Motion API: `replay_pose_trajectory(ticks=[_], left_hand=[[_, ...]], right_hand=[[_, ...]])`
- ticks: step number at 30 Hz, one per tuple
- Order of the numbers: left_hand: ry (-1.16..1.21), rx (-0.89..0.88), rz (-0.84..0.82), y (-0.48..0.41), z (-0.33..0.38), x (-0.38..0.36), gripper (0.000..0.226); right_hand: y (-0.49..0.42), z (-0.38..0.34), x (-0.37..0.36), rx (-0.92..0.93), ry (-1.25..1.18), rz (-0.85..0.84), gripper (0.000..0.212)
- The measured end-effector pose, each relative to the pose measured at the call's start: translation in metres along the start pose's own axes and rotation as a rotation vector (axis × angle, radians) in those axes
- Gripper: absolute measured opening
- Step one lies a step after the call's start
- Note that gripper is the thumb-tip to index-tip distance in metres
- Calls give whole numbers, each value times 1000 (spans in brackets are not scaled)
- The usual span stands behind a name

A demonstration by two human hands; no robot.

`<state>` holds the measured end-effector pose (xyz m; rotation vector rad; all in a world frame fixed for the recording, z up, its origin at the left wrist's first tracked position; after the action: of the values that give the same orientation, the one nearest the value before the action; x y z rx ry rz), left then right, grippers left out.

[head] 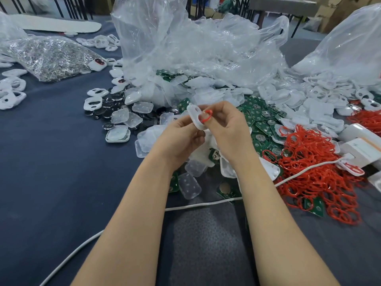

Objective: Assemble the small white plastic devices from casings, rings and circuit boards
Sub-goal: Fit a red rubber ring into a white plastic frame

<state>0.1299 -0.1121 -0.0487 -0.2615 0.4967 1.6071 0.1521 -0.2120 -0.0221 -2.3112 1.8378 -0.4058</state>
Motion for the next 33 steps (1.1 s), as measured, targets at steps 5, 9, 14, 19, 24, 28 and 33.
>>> replay_pose_trajectory(ticks=[5,9,14,19,24,28,33], left_hand=[[23,-65,132,-2,5,9,18],[-77,-115,31,-1,3,2,23],[-182,-224,48,-1,4,1,15],[-196,-261,67,-1,8,4,11],[-179,-283,74,-1,10,2,12],[-187,-301,95,-1,11,2,14],[-230,-335,136,-1,13,4,14]], right_hand=[[5,-1,5,149,419,193,11],[7,0,7,213,499,268,3],[9,-6,14,242,428,339,3],[8,-7,17,182,355,352,12],[9,-10,17,193,303,371,11],[12,-14,16,237,348,390,15],[11,-14,11,295,498,326,7]])
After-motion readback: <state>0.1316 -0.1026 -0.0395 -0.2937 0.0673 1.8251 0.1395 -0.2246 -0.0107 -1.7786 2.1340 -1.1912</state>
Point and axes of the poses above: each hand's wrist, its own y-axis away from the middle knuckle, its own x-axis out of the back of the hand, z = x × y, the point moved 5 cm from there along -y, towards the middle knuckle
